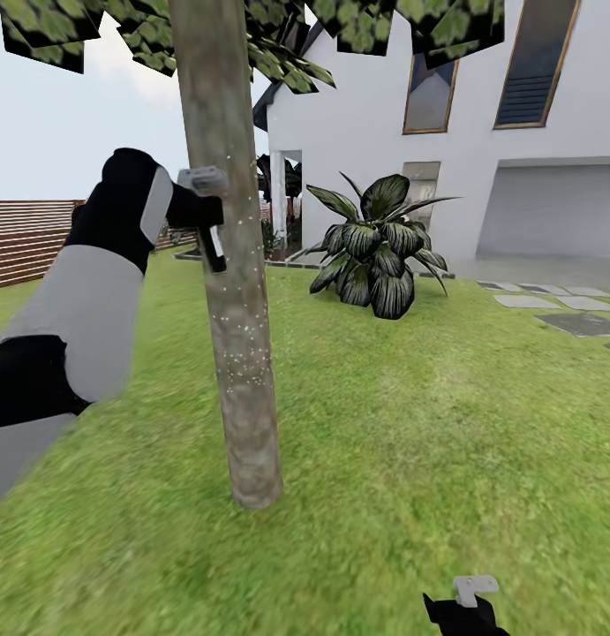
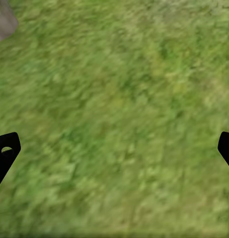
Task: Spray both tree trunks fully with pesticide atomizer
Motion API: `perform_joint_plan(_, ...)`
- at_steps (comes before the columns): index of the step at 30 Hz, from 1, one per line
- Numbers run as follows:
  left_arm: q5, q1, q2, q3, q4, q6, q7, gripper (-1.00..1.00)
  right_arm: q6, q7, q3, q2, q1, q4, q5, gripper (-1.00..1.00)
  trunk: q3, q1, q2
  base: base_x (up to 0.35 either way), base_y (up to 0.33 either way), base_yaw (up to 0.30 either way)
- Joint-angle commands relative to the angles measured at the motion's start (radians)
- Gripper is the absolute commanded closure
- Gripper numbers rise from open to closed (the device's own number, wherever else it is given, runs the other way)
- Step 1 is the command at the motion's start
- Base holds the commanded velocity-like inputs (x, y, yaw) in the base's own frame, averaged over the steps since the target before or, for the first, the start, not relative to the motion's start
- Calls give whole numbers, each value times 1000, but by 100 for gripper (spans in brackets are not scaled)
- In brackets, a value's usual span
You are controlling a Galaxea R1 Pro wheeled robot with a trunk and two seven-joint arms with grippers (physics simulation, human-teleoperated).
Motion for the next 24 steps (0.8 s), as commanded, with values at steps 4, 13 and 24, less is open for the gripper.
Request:
perform_joint_plan(4,-7,-44,-1,6,18,4,-7,100,-3,6,6,0,-1,0,-11,-100,-2,0,-1,0,0,0)
perform_joint_plan(13,-8,-56,9,17,7,3,-8,100,-3,6,6,0,-1,0,-11,-100,-2,0,-1,0,0,0)
perform_joint_plan(24,-7,-56,68,19,25,1,-8,100,-3,6,6,0,-1,-2,-11,-100,-2,0,-1,-12,66,0)
